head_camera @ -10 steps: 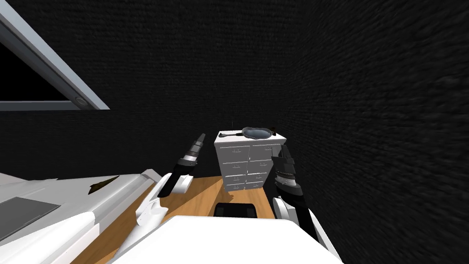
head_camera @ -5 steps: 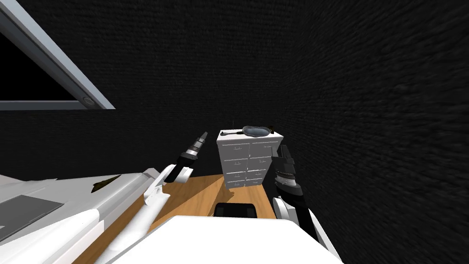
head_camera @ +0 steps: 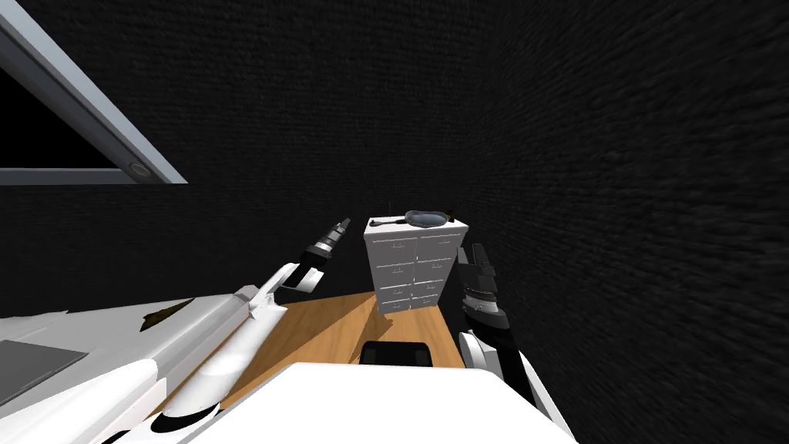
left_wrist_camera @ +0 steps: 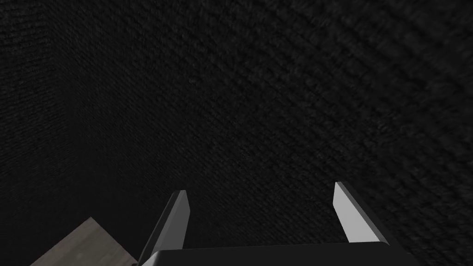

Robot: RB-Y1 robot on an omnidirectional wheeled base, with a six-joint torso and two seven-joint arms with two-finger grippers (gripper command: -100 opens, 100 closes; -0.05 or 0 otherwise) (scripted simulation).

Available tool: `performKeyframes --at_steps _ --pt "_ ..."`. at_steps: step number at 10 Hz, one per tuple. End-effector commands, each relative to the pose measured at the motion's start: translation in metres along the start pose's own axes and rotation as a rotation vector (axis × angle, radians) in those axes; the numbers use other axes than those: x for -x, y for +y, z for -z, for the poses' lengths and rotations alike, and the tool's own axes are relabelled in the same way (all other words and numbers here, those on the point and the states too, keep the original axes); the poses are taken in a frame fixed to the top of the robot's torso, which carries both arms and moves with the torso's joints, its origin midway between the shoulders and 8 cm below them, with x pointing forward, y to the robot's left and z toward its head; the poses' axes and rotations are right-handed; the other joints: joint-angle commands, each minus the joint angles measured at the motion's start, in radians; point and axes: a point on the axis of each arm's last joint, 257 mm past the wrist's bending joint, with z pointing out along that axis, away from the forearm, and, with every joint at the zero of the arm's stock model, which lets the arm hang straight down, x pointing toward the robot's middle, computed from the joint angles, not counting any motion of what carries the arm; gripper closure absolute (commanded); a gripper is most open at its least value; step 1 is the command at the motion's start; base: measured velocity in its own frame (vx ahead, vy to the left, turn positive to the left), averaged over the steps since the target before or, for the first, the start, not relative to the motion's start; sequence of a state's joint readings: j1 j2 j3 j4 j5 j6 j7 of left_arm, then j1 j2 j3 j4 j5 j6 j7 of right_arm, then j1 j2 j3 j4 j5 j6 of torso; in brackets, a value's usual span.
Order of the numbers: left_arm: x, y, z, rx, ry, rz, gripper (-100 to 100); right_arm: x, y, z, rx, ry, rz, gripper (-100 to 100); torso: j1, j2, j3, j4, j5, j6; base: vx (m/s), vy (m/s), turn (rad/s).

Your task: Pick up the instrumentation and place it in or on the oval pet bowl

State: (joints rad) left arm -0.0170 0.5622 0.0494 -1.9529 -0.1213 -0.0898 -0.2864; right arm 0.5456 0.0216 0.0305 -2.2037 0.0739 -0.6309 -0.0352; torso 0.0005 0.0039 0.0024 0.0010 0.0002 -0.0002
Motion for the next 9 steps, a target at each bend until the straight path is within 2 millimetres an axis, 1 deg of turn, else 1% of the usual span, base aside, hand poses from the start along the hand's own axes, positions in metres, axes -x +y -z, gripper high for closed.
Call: performKeyframes --at_steps 1,2,3,4,5,6,8,9 --pt "0.007 0.012 -0.013 0.012 0.013 -0.057 -100 0.000 0.000 0.000 0.000 0.000 0.000 0 0.000 0.000 0.000 0.000 0.000 0.000 -0.061 0.007 -0.081" --pt "0.005 0.020 -0.014 0.026 0.017 -0.058 -100 0.000 0.000 0.000 0.000 0.000 0.000 0 0.000 0.000 0.000 0.000 0.000 0.001 -0.044 0.003 -0.066" --pt "0.012 0.030 -0.025 0.041 0.026 -0.105 -100 0.000 0.000 0.000 0.000 0.000 0.000 0 0.000 -0.001 -0.001 0.000 0.000 0.000 -0.042 -0.012 -0.117" --pt "0.011 0.035 -0.025 0.050 0.029 -0.105 -100 0.000 0.000 0.000 0.000 0.000 0.000 0 -0.001 -0.002 -0.001 0.000 0.000 0.001 -0.035 -0.008 -0.058" --pt "0.021 0.043 -0.036 0.062 0.034 -0.152 -100 0.000 0.000 0.000 0.000 0.000 0.000 0 -0.001 -0.002 -0.001 0.000 0.000 0.000 -0.049 -0.014 -0.144" --pt "0.019 0.050 -0.035 0.075 0.039 -0.152 -100 0.000 0.000 0.000 0.000 0.000 0.000 0 -0.002 -0.001 -0.001 0.000 0.000 0.001 -0.042 -0.009 -0.064" --pt "0.039 0.070 -0.054 0.112 0.045 -0.232 -100 0.000 0.000 0.000 0.000 0.000 0.000 0 -0.002 -0.002 -0.001 0.000 -0.001 0.001 -0.047 -0.034 -0.180" --pt "0.039 0.081 -0.052 0.132 0.054 -0.243 -100 0.000 0.000 0.000 0.000 0.000 0.000 0 -0.003 -0.001 -0.001 0.000 -0.001 0.001 -0.033 -0.022 -0.098"
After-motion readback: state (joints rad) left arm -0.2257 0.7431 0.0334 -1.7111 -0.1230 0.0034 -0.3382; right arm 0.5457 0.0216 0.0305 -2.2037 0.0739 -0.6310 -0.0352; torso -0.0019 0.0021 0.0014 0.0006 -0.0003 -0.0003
